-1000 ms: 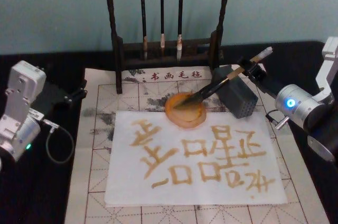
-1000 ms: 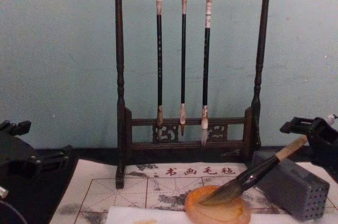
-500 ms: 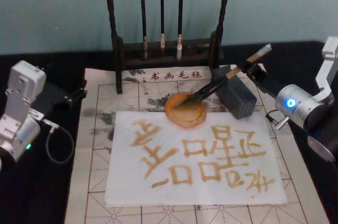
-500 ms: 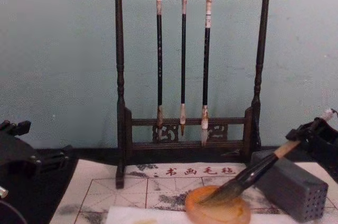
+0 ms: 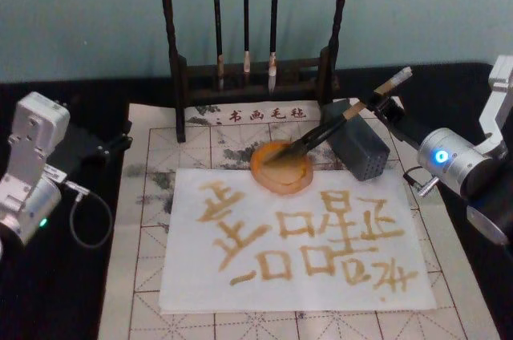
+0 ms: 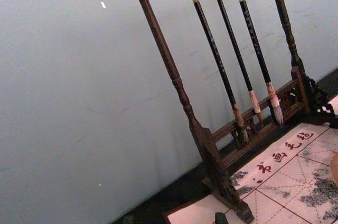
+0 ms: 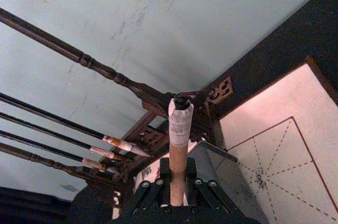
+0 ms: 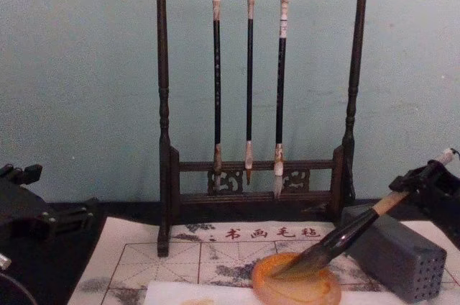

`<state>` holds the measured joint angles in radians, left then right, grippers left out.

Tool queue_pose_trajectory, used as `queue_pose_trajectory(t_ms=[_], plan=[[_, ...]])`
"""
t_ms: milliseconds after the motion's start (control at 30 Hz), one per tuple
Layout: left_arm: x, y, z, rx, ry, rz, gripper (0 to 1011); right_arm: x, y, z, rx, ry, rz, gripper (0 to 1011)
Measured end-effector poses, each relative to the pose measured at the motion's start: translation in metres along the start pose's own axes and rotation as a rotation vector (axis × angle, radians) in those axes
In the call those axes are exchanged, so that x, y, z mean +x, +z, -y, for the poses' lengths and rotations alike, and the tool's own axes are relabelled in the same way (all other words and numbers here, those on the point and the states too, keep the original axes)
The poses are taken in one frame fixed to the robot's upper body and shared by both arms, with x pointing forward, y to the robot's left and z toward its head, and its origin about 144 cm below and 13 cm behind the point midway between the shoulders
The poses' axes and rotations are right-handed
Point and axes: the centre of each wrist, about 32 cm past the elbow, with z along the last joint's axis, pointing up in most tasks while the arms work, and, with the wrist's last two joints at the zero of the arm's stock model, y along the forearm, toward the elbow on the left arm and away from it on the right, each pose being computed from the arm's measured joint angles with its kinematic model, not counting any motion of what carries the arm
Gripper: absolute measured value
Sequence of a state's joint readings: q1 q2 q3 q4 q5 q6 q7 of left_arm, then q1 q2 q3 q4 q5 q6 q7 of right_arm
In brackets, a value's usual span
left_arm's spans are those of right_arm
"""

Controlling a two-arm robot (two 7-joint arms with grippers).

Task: Pick up the brush from the inkstone, write on the paper, then place the brush back to its original position.

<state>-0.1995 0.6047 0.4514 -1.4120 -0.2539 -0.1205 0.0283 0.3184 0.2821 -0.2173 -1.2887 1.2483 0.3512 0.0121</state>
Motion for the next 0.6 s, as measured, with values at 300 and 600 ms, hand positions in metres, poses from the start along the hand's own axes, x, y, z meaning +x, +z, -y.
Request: queue_pose_trajectory(t_ms=[300, 600], plan=[[0.000, 0.000, 0.000, 0.000, 0.000, 0.000, 1001, -0.002, 0.001, 0.001, 0.014, 0.015, 0.013, 177], [0.000, 0.000, 0.000, 0.000, 0.000, 0.000, 1001, -0.013, 0.002, 0.007, 0.071, 0.093, 0.114, 177]])
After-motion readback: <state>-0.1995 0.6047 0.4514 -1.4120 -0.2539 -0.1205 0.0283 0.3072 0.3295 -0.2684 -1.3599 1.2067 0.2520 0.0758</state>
